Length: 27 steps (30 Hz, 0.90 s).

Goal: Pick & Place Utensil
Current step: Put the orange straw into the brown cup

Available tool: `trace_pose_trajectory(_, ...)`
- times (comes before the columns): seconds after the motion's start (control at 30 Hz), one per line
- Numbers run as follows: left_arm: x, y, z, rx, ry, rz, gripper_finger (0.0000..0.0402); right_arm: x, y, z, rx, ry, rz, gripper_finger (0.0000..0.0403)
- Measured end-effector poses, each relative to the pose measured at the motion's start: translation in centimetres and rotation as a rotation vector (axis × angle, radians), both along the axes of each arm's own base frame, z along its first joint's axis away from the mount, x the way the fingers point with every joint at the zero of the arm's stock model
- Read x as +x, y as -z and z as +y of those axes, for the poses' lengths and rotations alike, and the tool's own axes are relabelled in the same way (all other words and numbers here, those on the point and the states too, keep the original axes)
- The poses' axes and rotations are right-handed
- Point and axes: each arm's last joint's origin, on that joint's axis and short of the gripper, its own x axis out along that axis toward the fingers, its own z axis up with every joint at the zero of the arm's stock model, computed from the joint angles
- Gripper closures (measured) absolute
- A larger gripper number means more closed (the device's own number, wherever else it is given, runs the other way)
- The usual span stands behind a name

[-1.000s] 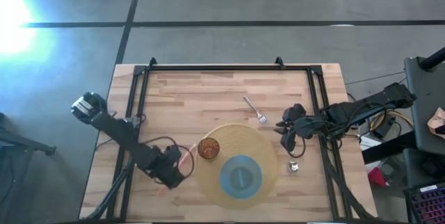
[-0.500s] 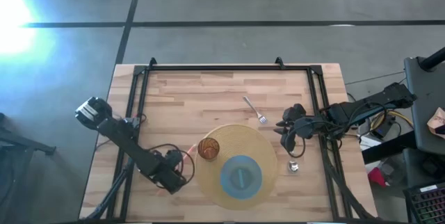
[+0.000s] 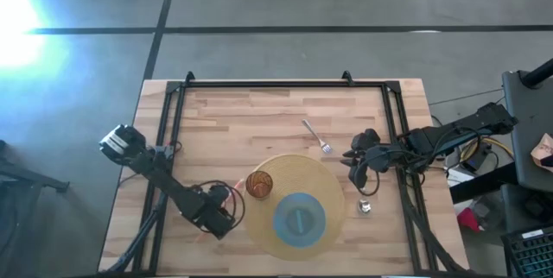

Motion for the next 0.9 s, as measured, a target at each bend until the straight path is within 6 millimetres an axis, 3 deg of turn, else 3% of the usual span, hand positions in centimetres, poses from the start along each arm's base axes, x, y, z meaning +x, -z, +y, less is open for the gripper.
trace_pose_trajectory(0.23, 0.21, 0.17, 0.15, 0.002, 0.000, 0.007, 0.0252, 0.00, 0.00, 0.00, 0.001, 0.001, 0.000, 0.0284)
trace_pose_trajectory(0.6, 0.12, 0.16, 0.29, 0.014, 0.039, 0.017, 0.0388, 0.01, -0.01, 0.00, 0.002, 0.002, -0.001, 0.0274)
trace_pose_trajectory(0.9, -0.18, -0.06, 0.35, -0.001, 0.044, 0.041, 0.0400, 0.01, -0.01, 0.00, 0.001, 0.001, -0.001, 0.0283)
